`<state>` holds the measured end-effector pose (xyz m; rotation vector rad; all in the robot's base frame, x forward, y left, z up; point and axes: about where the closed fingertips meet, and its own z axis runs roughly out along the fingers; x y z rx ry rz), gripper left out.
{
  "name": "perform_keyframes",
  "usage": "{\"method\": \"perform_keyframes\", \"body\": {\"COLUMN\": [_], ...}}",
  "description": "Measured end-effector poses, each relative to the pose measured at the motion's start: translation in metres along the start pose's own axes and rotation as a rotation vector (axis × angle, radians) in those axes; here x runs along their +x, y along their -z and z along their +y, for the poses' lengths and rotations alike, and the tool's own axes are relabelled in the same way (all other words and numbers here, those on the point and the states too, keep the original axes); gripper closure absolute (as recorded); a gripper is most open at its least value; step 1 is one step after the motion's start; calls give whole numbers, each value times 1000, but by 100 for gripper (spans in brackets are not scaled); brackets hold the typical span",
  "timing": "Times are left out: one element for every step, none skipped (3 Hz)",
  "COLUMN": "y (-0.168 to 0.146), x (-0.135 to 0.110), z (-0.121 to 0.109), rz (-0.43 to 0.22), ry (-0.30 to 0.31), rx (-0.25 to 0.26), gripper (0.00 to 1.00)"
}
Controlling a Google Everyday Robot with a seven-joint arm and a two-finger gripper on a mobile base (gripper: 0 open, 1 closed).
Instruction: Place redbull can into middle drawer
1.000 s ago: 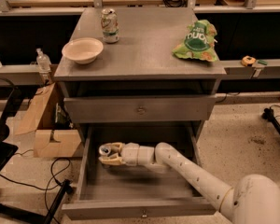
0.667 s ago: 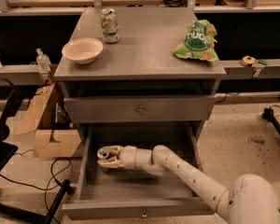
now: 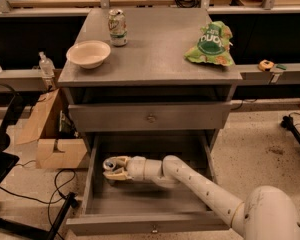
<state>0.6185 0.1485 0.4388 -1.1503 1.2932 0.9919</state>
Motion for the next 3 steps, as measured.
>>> {"method": "perform_keyframes", "body": {"y": [-2,-4,-6], "x": [-1,-1,-2], "z": [1,3,4], "rz": [-2,-3,-4], "ry": [0,-1,-1], "rx": [-4,-7,-10], "gripper": [36,12,0]}}
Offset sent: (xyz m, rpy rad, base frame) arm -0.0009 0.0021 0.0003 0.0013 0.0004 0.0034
